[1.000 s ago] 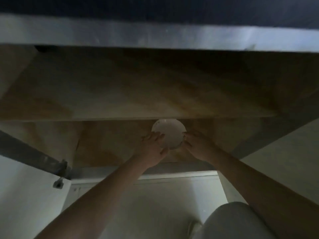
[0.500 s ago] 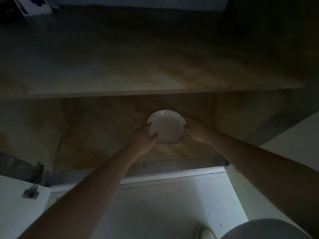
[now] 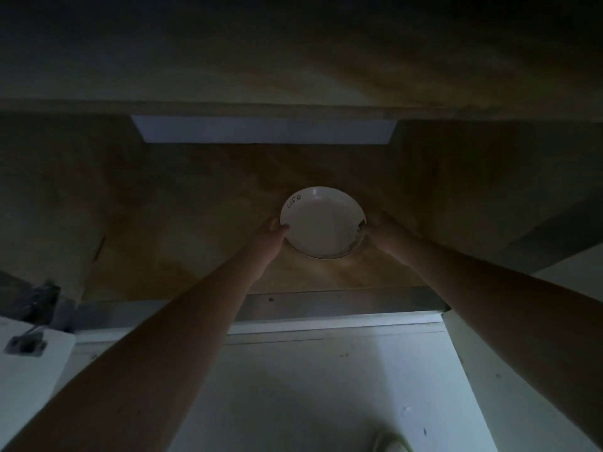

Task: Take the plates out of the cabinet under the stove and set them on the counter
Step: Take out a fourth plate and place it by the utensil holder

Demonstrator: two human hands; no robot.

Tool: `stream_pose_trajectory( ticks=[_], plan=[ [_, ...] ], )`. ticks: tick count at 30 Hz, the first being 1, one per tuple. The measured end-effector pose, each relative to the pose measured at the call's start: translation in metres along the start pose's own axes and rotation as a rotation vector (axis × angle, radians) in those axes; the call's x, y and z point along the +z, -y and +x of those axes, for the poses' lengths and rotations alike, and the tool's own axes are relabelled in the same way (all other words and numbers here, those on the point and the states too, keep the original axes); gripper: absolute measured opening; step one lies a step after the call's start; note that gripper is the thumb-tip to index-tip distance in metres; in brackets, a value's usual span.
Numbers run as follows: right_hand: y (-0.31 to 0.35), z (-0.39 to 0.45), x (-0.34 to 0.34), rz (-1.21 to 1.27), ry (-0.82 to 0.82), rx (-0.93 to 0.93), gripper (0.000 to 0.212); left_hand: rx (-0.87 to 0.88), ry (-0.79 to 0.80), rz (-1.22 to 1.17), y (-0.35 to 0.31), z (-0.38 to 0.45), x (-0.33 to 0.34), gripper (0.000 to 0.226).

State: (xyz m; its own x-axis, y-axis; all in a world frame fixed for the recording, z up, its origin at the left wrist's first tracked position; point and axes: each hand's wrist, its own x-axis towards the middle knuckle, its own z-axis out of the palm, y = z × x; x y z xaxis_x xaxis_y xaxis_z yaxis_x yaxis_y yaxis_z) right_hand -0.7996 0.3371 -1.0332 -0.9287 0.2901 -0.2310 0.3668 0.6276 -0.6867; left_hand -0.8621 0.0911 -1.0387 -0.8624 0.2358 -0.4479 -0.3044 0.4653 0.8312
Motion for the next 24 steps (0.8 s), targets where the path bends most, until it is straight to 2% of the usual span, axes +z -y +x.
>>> stream_pose_trajectory(
  ticks=[5,11,16,21,24],
  plan=[
    [-0.012,0.007,0.011,0.066,-0.003,0.015,0.049,-0.081,-0.006,-0.067,-0.007,0.019,-0.002,0.057],
    [-0.021,0.010,0.023,0.301,0.043,0.183,0.052,-0.262,0.101,-0.516,-0.008,0.025,0.002,0.037],
    [-0.022,0.015,0.022,0.465,0.014,0.306,0.040,-0.295,0.126,-0.583,-0.006,0.022,0.004,0.040],
    [-0.024,0.006,0.028,0.619,-0.015,0.343,0.038,-0.310,0.116,-0.554,-0.006,0.015,0.006,0.036],
    [-0.024,-0.001,0.032,0.591,-0.051,0.306,0.043,-0.322,0.111,-0.578,-0.006,0.013,0.007,0.037]
  ],
)
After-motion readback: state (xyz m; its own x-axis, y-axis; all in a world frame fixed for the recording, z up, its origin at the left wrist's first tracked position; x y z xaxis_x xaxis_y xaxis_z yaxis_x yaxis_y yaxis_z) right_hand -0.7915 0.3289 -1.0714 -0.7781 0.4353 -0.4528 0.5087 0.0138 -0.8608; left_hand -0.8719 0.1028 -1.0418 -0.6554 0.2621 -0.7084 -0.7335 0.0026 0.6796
